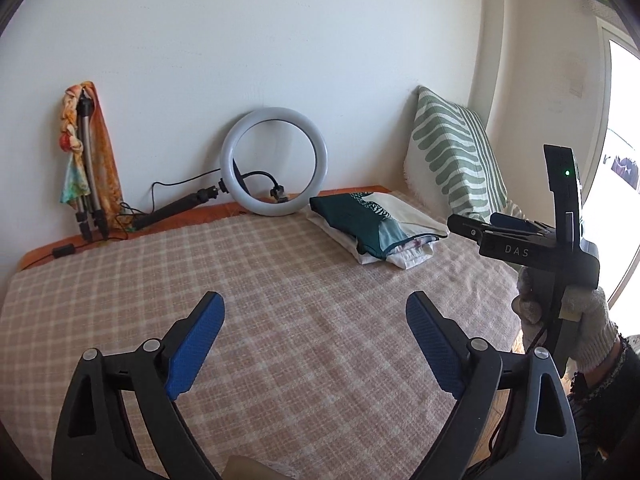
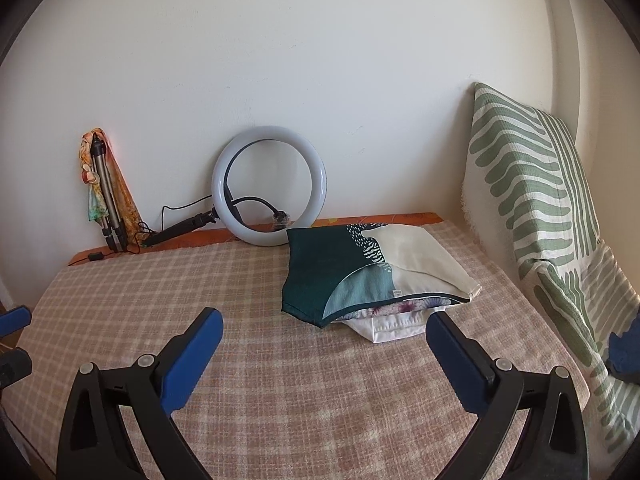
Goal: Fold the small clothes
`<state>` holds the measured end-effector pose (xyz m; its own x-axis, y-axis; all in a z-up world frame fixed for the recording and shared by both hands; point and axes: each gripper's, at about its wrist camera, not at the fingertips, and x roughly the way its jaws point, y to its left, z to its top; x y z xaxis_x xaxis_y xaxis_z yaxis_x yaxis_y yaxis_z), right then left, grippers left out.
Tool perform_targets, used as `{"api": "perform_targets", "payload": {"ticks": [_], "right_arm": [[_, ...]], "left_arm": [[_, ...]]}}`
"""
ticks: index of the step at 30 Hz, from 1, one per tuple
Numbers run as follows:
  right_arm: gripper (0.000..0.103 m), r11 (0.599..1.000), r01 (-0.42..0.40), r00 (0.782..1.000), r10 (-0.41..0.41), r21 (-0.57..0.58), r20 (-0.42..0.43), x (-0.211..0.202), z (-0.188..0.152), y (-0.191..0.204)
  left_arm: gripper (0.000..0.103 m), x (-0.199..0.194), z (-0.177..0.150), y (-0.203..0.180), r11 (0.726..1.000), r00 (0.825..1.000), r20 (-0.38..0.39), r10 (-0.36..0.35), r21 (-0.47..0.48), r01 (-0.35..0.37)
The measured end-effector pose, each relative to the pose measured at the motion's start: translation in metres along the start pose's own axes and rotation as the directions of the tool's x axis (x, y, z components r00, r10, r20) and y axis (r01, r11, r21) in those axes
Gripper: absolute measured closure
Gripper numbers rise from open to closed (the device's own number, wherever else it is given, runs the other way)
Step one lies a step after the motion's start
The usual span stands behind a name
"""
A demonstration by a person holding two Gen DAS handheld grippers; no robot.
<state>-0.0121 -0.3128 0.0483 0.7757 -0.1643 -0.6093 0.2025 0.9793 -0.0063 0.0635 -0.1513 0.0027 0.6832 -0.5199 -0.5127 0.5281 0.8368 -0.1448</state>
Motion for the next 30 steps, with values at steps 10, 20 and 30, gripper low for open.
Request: {"api": "perform_targets", "payload": {"ticks": [10, 20, 30], "right_arm": [[0.000, 1.000, 0.022, 1.000, -0.022, -0.004, 0.019, 0.007, -0.012, 0.007], [0.000, 1.000, 0.022, 1.000, -0.022, 0.011, 0.015, 0.012, -0.014, 0.007], [0.000, 1.000, 0.022, 1.000, -0.022, 0.004, 0.014, 0.014, -0.014, 0.008]], "left_arm": [[0.000, 0.003, -0.019, 0.010, 0.998, 0.998, -0.006, 0.057, 0.023, -0.057], [0.000, 0.004, -0.027, 0.023, 0.997, 0.997, -0.045, 0.068, -0.038, -0.070], [0.000, 0.002, -0.027, 0.026, 0.995, 0.995, -0.044, 0.087, -0.039, -0.089]]}}
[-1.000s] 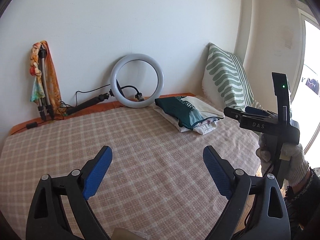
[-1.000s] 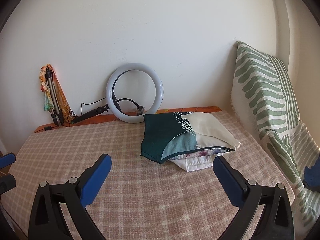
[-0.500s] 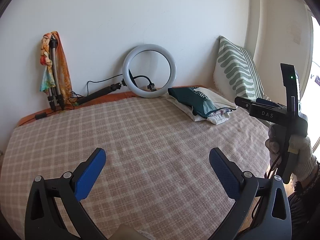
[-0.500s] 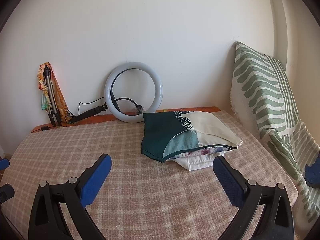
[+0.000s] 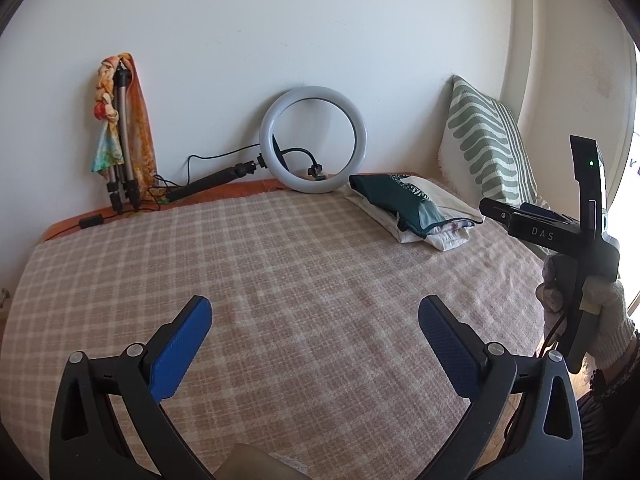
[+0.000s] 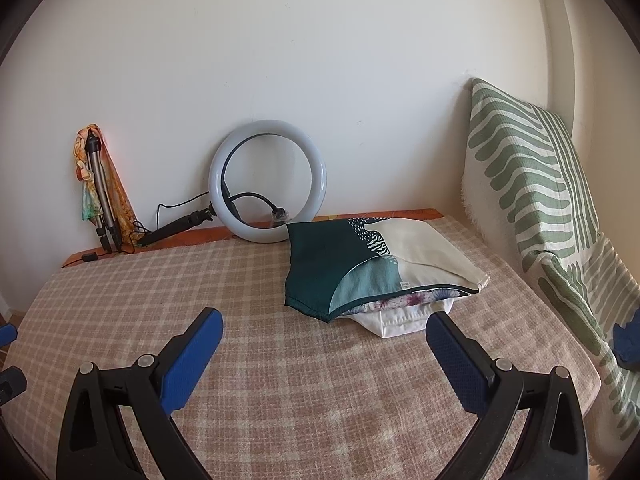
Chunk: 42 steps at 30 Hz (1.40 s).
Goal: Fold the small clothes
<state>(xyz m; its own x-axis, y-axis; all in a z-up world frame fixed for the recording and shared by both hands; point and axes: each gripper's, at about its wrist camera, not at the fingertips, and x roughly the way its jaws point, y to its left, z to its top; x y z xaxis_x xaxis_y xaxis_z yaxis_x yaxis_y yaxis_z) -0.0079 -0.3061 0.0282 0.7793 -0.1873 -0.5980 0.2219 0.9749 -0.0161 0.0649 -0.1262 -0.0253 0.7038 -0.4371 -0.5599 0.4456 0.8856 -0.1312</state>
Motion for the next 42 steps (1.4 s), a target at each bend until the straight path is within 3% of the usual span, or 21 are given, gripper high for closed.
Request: {"api": "perform_targets", "payload": {"ticks": [42], "right_arm": [[0.000, 1.000, -0.005, 1.000, 0.005, 0.003, -0.007, 0.0026, -0.0021, 0.0032]], "left_arm": [[0.000, 0.0000, -0.0014, 0.0008, 1.000, 1.000, -0.005, 0.008, 0.003, -0.008]]}}
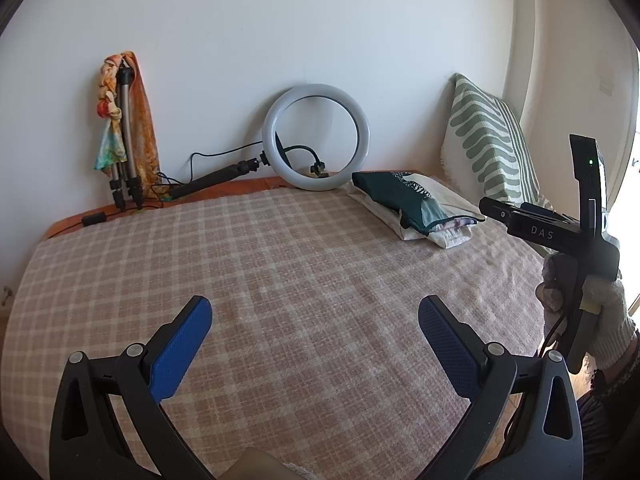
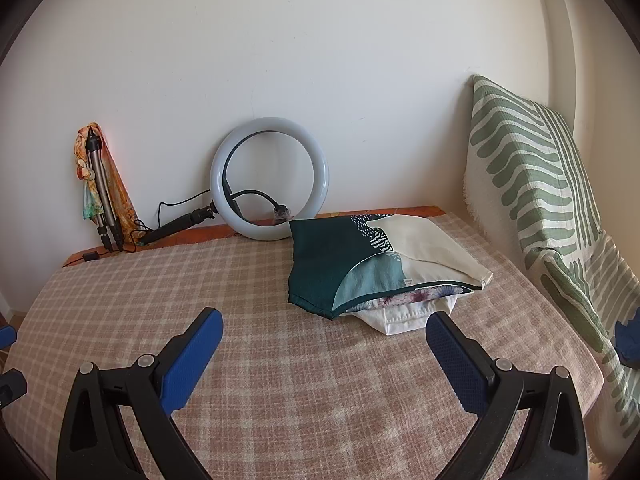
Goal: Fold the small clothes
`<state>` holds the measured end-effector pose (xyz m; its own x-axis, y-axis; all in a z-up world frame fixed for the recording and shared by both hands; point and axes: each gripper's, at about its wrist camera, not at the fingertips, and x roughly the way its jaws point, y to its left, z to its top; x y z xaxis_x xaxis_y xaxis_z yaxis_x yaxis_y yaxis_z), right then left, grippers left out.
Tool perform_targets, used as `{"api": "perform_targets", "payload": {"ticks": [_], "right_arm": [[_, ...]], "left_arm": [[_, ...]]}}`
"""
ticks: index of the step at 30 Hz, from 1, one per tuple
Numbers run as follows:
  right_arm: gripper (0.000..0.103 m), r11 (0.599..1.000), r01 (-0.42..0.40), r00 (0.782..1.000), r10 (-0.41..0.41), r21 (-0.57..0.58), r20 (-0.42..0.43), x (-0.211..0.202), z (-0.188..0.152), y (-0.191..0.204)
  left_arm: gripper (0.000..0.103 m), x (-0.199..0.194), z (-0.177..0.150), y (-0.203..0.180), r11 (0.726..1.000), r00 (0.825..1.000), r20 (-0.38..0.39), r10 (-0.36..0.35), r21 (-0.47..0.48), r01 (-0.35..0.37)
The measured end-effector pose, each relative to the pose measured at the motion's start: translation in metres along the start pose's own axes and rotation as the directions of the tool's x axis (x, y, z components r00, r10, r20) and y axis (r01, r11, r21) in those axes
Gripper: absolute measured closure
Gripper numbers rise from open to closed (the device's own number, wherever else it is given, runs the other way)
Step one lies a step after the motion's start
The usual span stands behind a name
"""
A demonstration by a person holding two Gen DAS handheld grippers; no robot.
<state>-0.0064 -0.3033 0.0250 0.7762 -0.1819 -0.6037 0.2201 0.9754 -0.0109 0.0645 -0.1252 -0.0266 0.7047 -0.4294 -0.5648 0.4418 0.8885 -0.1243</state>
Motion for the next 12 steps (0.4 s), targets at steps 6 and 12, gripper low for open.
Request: {"api": "perform_targets", "payload": {"ticks": [6, 12], "right_arm": [[0.000, 1.000, -0.002, 1.000, 0.002, 0.000, 0.000, -0.0004, -0.0004, 0.0006], [0.000, 1.000, -0.001, 1.000, 0.001, -0.003, -0.001, -0.0001, -0.0007, 0.0013]], "left_arm": [[0.000, -0.0004, -0.0010, -0.0001, 1.000, 1.000, -0.003, -0.005, -0.003, 0.005], [0.000, -0.0018, -0.0019, -0.0025, 1.000, 1.000, -0.001, -0.015, 0.006, 0.015]]}}
